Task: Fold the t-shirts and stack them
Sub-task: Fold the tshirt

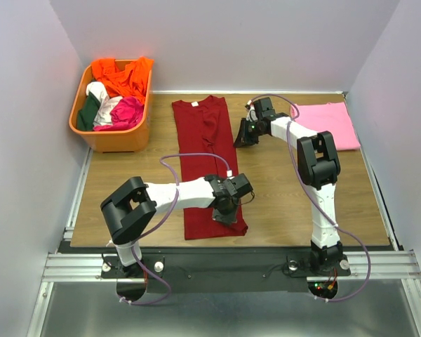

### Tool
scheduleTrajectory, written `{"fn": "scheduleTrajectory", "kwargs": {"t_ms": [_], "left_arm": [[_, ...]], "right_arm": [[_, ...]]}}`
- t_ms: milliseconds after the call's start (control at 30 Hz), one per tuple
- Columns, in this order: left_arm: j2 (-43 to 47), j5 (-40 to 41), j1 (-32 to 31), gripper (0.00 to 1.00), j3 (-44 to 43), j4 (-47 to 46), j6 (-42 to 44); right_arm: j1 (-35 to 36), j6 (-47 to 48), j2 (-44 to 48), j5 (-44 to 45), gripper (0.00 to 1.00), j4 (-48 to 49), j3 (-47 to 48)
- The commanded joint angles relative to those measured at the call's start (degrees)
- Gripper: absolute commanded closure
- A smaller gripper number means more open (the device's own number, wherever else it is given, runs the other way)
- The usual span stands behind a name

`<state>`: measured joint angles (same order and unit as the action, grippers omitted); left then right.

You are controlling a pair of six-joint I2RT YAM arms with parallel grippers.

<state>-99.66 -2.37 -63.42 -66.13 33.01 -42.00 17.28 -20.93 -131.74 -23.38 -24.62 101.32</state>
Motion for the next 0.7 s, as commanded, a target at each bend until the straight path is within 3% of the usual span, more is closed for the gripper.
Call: {"fn": "scheduleTrajectory", "kwargs": {"t_ms": [0,200,533,667], "left_arm": [[3.1,-1.9,-0.8,1.00,0.1,2.0,0.9],[2.4,-0.8,-1.0,0.97,-0.7,3.5,2.1],[9.0,0.4,-1.1,0.40,-3.7,2.1,-0.8],[13.6,1.9,-0.9,0.38,-0.8,0.4,-3.1]], "right_arm": [[-1.2,2.4,-2.4,5.9,0.83,0.8,1.4],[-1.0,2.1,-1.4,5.6,0.82,0.8,2.2],[-1.1,0.4,11.9,4.9,0.70,0.6,-4.2],[-1.0,-1.4,24.2,4.3,0.68,0.5,-15.8]]}}
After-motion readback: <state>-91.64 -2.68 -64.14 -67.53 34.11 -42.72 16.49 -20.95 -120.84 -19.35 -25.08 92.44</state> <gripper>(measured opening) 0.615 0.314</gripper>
